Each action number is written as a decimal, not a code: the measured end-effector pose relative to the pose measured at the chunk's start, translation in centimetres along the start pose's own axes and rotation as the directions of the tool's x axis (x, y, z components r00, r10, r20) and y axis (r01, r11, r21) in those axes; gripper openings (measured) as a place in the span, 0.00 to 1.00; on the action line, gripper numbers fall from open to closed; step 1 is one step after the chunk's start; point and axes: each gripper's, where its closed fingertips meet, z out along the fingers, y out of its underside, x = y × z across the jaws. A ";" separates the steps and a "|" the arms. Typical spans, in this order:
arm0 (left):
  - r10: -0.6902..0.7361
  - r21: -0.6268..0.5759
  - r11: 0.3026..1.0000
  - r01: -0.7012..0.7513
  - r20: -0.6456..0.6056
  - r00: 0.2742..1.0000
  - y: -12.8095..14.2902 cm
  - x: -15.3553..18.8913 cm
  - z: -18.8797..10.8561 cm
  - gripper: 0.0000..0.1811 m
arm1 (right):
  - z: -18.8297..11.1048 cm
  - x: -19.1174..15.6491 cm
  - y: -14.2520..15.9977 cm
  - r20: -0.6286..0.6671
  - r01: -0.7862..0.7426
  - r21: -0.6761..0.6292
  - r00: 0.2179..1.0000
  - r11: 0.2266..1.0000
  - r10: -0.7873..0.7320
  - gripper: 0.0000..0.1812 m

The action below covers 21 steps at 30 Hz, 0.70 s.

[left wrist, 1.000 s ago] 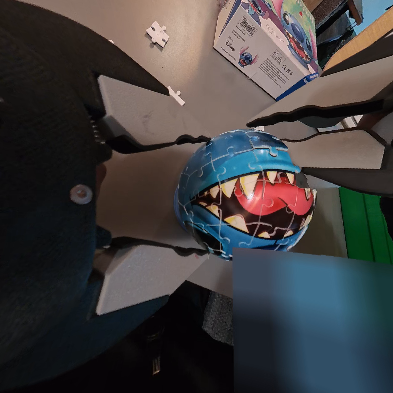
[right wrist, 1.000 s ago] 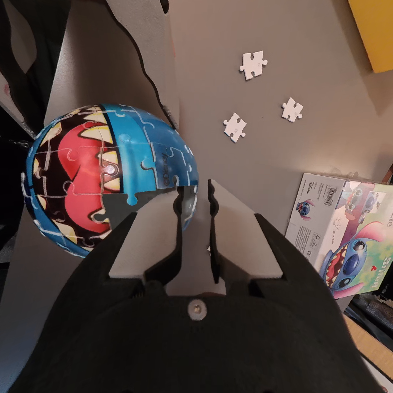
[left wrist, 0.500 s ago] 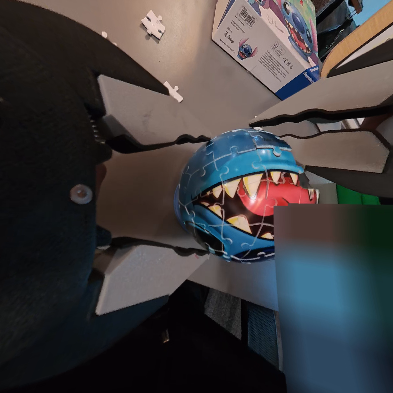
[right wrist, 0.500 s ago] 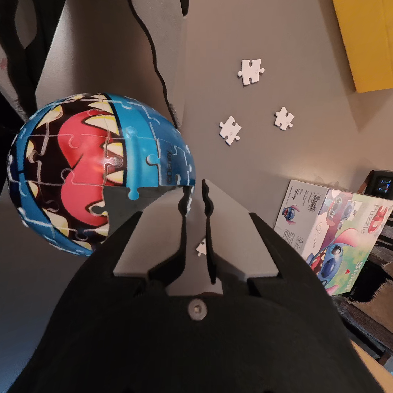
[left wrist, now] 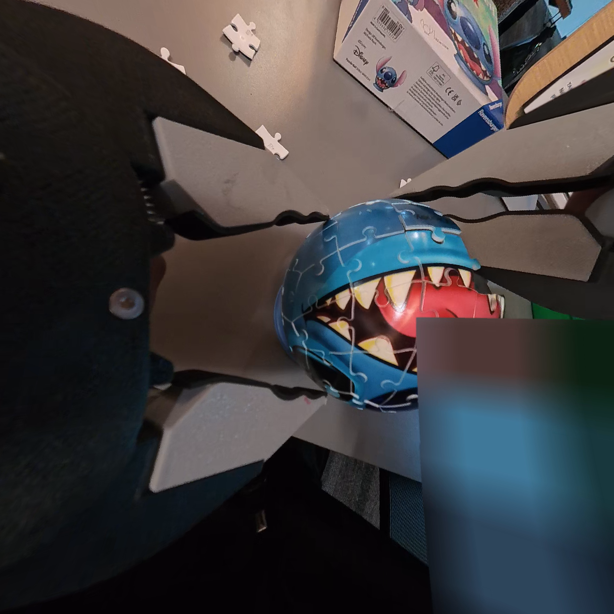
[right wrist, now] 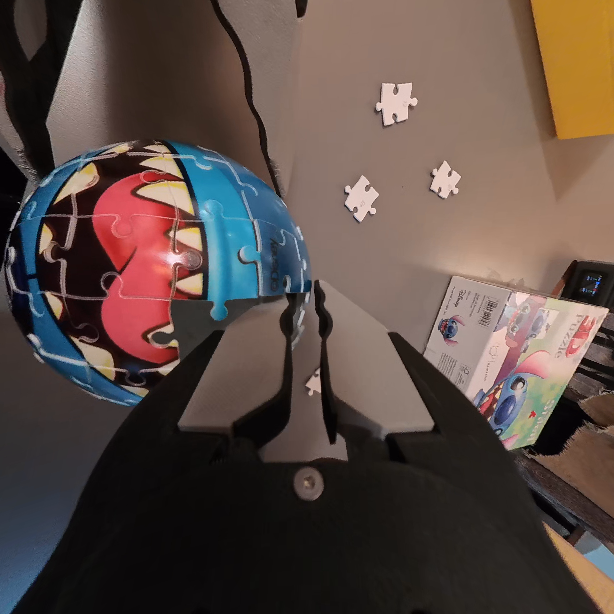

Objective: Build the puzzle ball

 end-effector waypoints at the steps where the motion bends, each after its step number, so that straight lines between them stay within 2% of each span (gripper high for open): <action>1: 0.000 0.000 1.000 0.000 0.000 1.000 0.0 0.0 0.0 0.53 | 0.0 0.0 0.0 -0.002 -0.001 -0.003 1.000 1.000 0.001 0.03; 21: 0.003 -0.007 1.000 -0.003 0.004 1.000 0.0 0.0 0.0 0.53 | -0.1 0.1 0.0 -0.027 0.017 -0.020 0.999 1.000 -0.018 0.00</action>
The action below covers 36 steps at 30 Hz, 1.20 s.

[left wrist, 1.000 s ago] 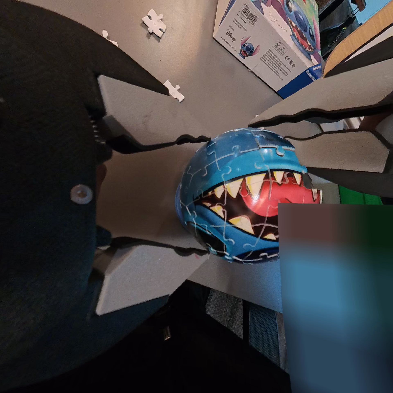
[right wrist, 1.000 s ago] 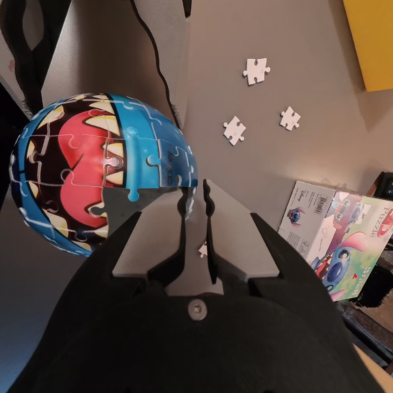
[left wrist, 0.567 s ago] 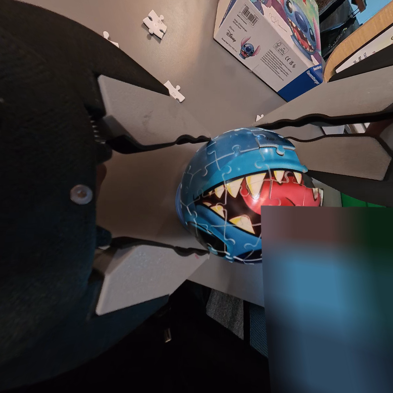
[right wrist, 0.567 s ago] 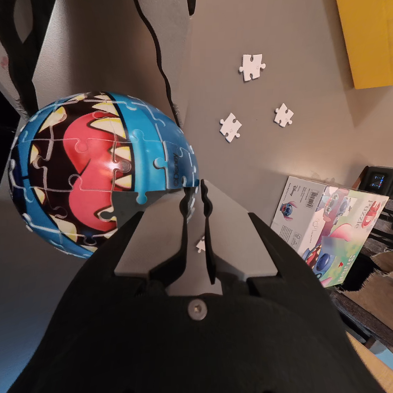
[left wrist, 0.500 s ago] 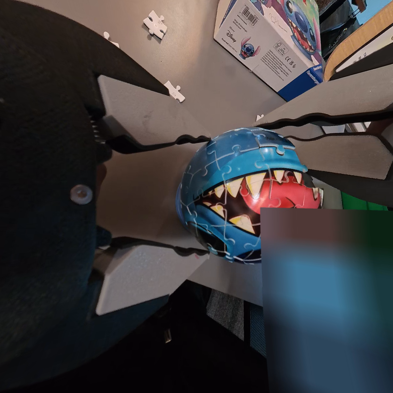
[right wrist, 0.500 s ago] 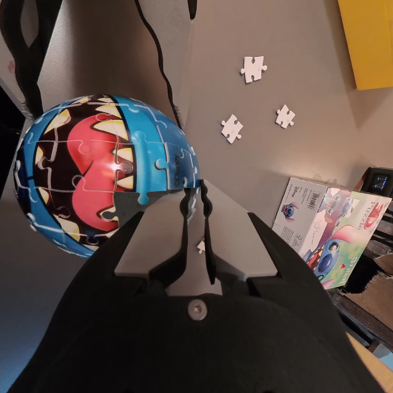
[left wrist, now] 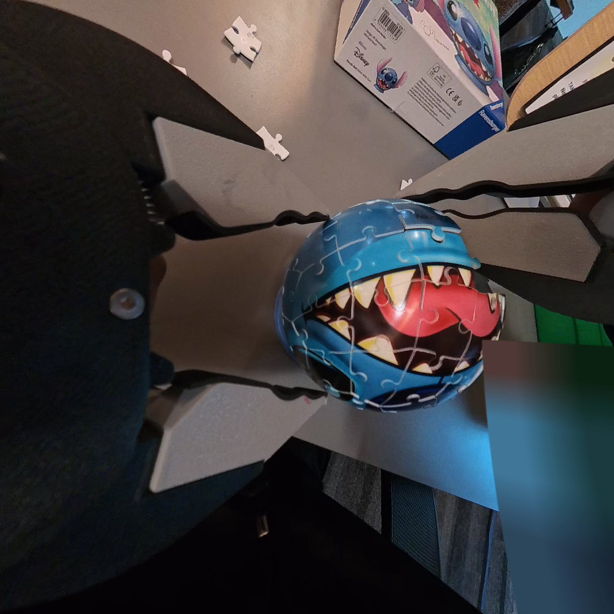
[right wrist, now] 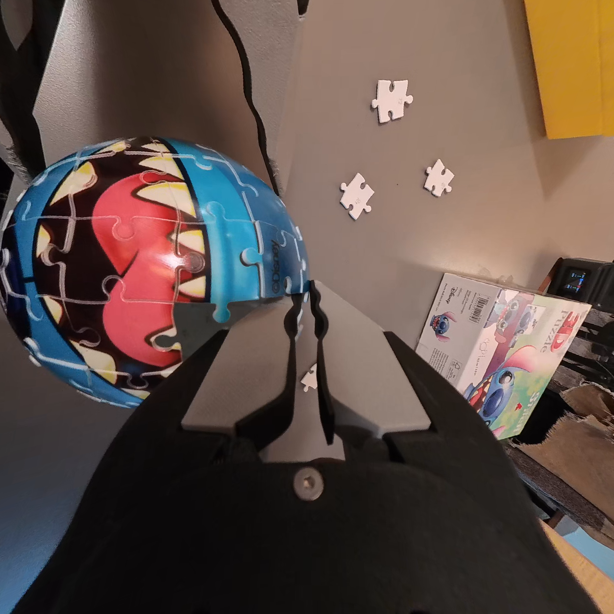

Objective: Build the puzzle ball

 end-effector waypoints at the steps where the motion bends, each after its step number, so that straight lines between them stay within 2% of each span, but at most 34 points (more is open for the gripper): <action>1: 0.000 0.000 1.000 0.000 0.000 1.000 0.0 0.0 0.0 0.53 | 0.0 0.0 0.0 0.000 0.000 0.000 1.000 1.000 0.000 0.00; 27: -0.001 0.001 1.000 0.001 -0.002 1.000 0.0 -0.1 0.0 0.53 | 0.1 0.0 -0.2 0.007 0.004 0.002 1.000 1.000 -0.004 0.00; 31: -0.001 0.002 1.000 0.001 -0.005 1.000 0.0 0.0 0.0 0.53 | 0.1 0.1 -0.1 0.031 -0.033 0.009 0.999 0.999 0.033 0.00; 33: -0.003 0.004 1.000 0.003 -0.007 1.000 0.0 0.0 0.0 0.53 | -0.1 0.3 -0.4 0.024 -0.041 0.031 0.999 0.999 0.040 0.10; 36: -0.013 0.010 1.000 0.013 -0.015 1.000 0.0 0.0 -0.1 0.54 | -1.1 0.6 -0.5 0.007 -0.017 0.041 1.000 0.999 0.017 0.10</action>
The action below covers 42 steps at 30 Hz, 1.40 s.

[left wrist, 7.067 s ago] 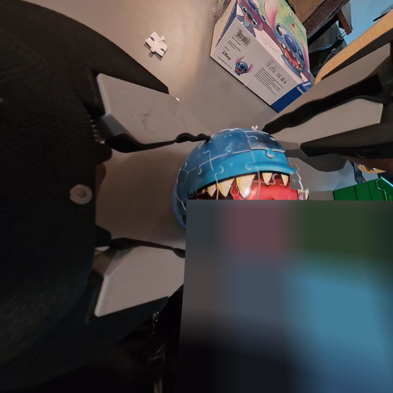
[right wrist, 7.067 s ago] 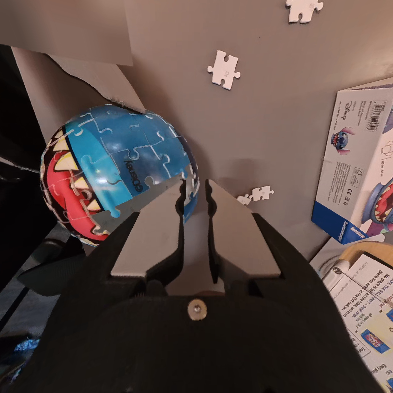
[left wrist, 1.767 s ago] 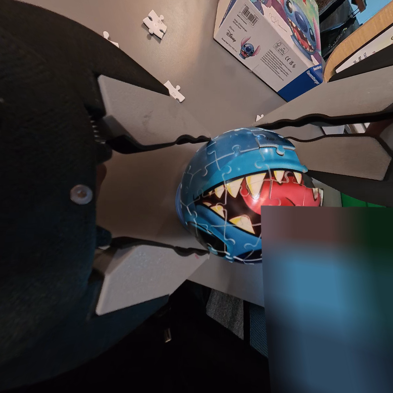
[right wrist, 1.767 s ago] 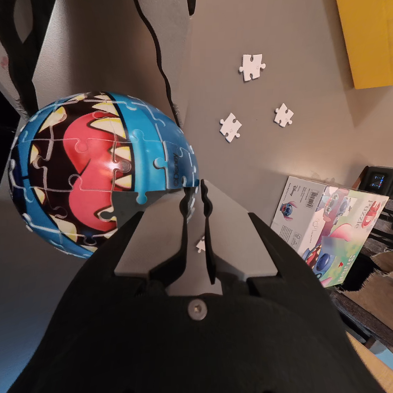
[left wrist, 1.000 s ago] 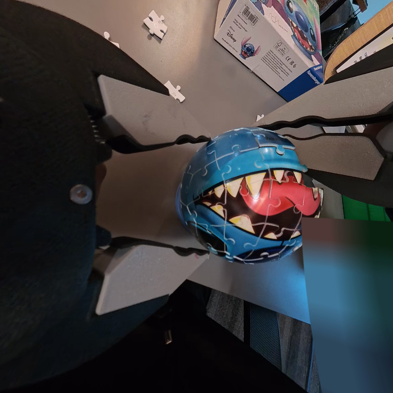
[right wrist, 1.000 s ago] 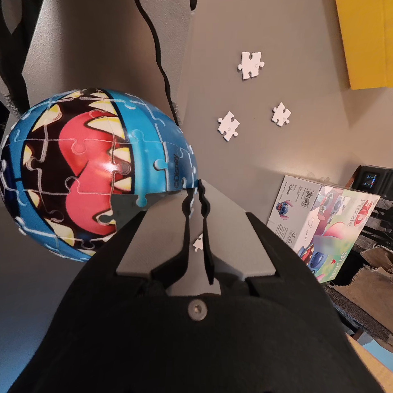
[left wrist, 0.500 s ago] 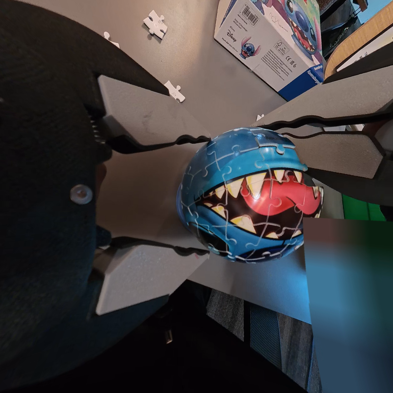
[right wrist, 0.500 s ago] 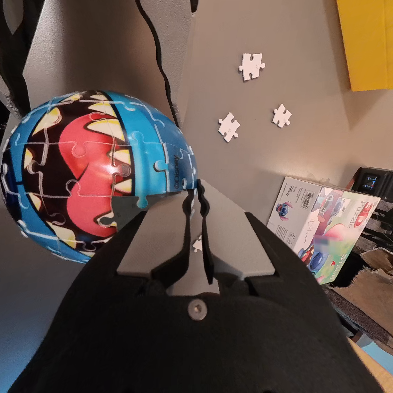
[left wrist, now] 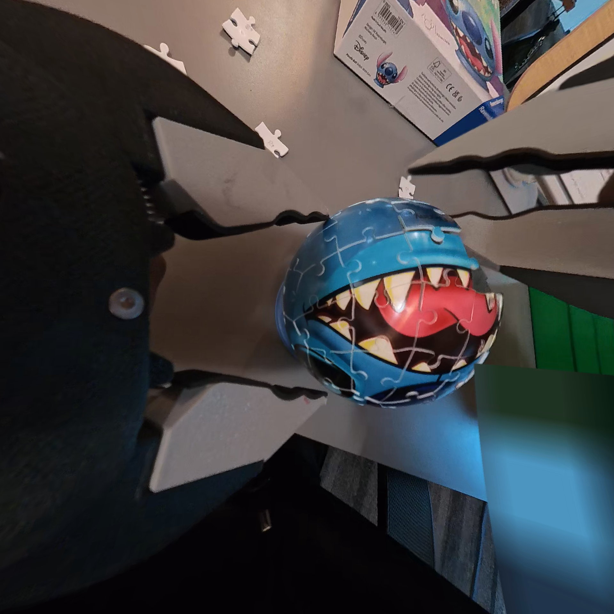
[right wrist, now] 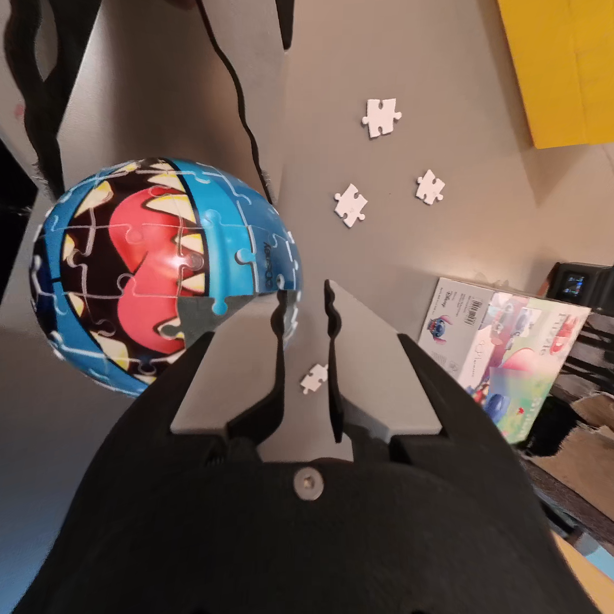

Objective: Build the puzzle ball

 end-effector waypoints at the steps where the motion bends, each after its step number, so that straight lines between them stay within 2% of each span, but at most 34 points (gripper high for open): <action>1: -0.002 0.004 1.000 0.002 -0.001 1.000 -0.1 0.0 0.0 0.54 | -0.4 0.2 0.1 -0.013 0.010 -0.010 1.000 1.000 -0.010 0.13; 7: -0.017 0.006 1.000 0.017 -0.011 1.000 -0.2 0.1 -0.1 0.54 | -4.6 1.4 0.2 -0.082 0.032 0.022 0.996 0.999 -0.030 0.12; 11: -0.027 0.008 1.000 0.027 -0.018 0.999 -0.2 0.1 -0.2 0.54 | -7.6 2.6 1.7 -0.130 -0.091 0.113 0.986 0.989 0.105 0.11; 13: -0.030 0.004 1.000 0.030 -0.020 0.999 -0.1 0.1 -0.3 0.54 | -8.4 1.9 2.8 -0.062 -0.211 0.221 0.971 0.952 0.230 0.12; 16: -0.045 0.006 0.999 0.045 -0.028 0.999 -0.1 0.0 -0.4 0.54 | -8.7 -0.3 4.2 0.095 -0.383 0.379 0.921 0.842 0.377 0.18; 18: -0.062 0.010 0.998 0.062 -0.047 0.997 -0.2 0.1 -0.4 0.55 | -8.4 -2.2 4.6 0.208 -0.457 0.464 0.889 0.759 0.408 0.26; 20: -0.073 0.006 0.997 0.073 -0.063 0.995 -0.3 0.1 -0.3 0.56 | -7.6 -3.4 5.3 0.242 -0.486 0.516 0.872 0.705 0.424 0.33; 24: -0.073 -0.003 0.997 0.073 -0.060 0.996 -0.2 -0.2 -0.1 0.57 | -4.6 -5.4 5.9 0.291 -0.527 0.537 0.849 0.658 0.442 0.34; 27: -0.129 -0.017 0.992 0.128 -0.145 0.981 -0.4 0.4 -0.5 0.60 | -2.3 -7.0 5.7 0.335 -0.544 0.511 0.839 0.666 0.428 0.36; 31: -0.160 -0.002 0.987 0.160 -0.083 0.984 -0.9 -1.2 -0.8 0.59 | -1.3 -7.6 5.5 0.345 -0.534 0.526 0.846 0.662 0.408 0.41; 34: -0.156 -0.018 0.988 0.155 -0.092 0.983 -0.8 -0.8 -0.5 0.59 | -0.7 -7.5 6.1 0.316 -0.517 0.533 0.856 0.670 0.408 0.41; 42: -0.100 -0.084 0.992 0.094 -0.075 0.992 0.5 -0.1 1.6 0.60 | 0.7 -8.6 5.1 0.338 -0.488 0.541 0.872 0.685 0.354 0.44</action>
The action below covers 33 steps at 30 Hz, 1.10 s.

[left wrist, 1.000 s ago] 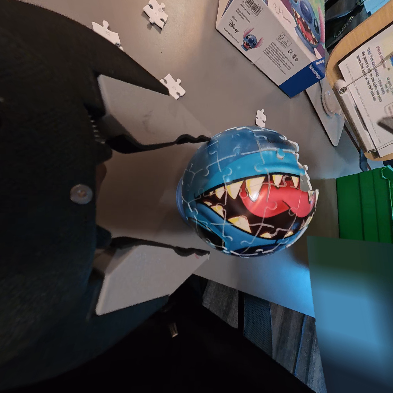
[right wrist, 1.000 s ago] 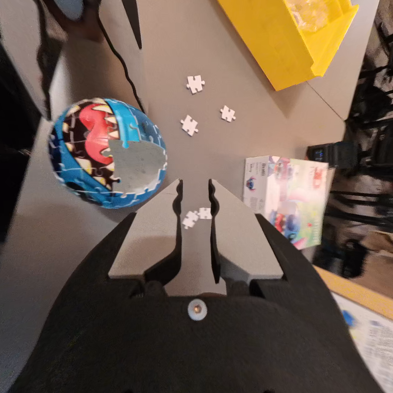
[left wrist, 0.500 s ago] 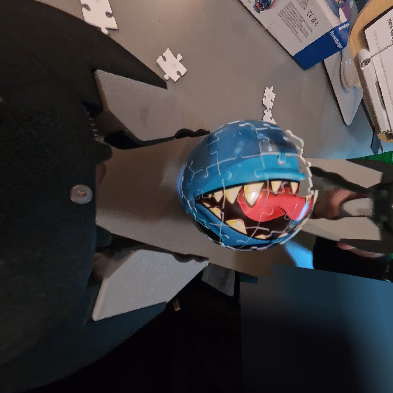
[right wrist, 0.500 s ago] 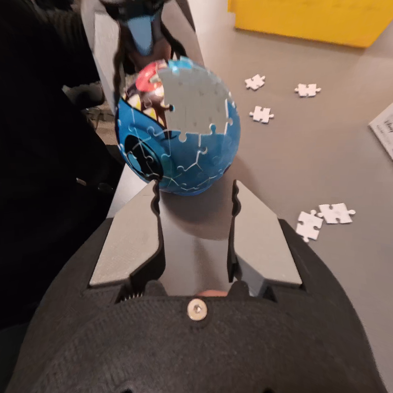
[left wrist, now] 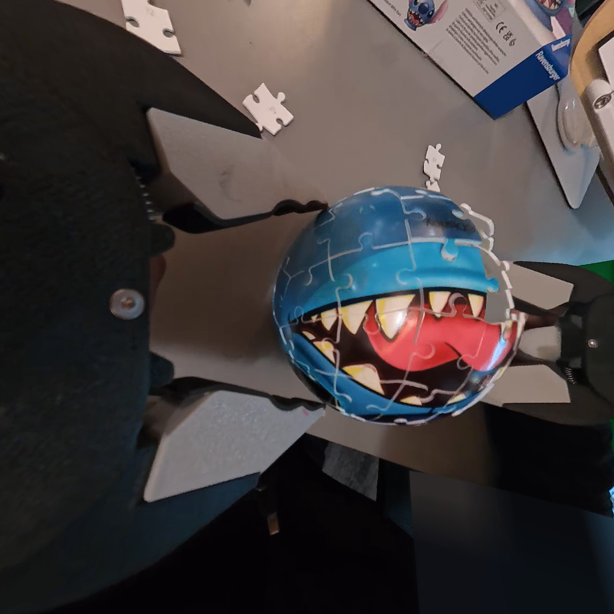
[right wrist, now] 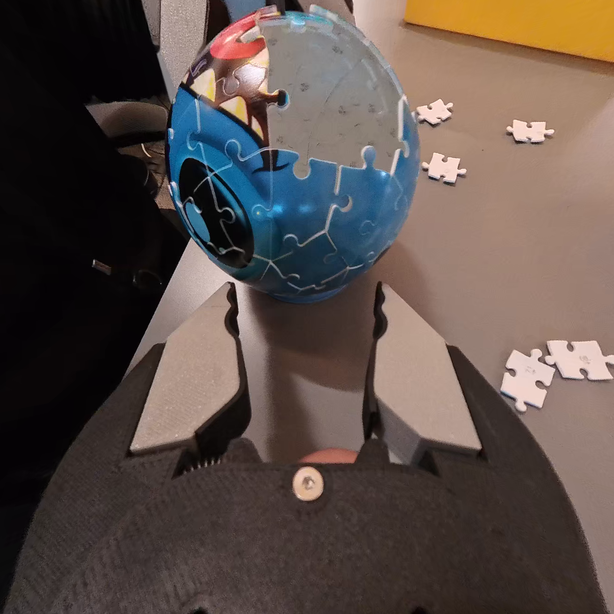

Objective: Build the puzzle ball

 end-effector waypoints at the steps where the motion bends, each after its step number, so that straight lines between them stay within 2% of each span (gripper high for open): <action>1: 0.005 -0.004 1.000 -0.005 0.003 1.000 0.0 0.0 0.1 0.61 | 0.1 0.0 0.0 -0.006 0.010 0.001 1.000 1.000 -0.010 0.45; 6: 0.031 -0.014 0.999 -0.031 0.006 1.000 0.0 0.0 0.3 0.61 | 0.4 -0.2 -0.4 -0.021 0.061 0.013 0.998 0.998 -0.060 0.47; 15: 0.178 0.002 0.984 -0.179 0.077 0.981 -0.8 0.3 0.0 0.61 | 0.3 -0.1 -0.6 -0.129 0.239 0.034 0.964 0.970 -0.233 0.47; 23: 0.169 0.039 0.984 -0.171 0.052 0.984 -0.5 0.3 0.1 0.61 | -0.3 0.5 -0.2 -0.125 0.218 0.034 0.969 0.975 -0.213 0.47; 29: 0.157 0.068 0.985 -0.159 0.032 0.987 -0.4 0.2 -0.2 0.59 | -4.2 1.7 -1.8 -0.211 0.274 0.032 0.942 0.961 -0.261 0.43; 33: 0.150 0.069 0.986 -0.152 0.032 0.988 -0.2 0.3 -0.5 0.58 | -7.6 2.5 -5.5 -0.310 0.364 0.041 0.890 0.930 -0.335 0.37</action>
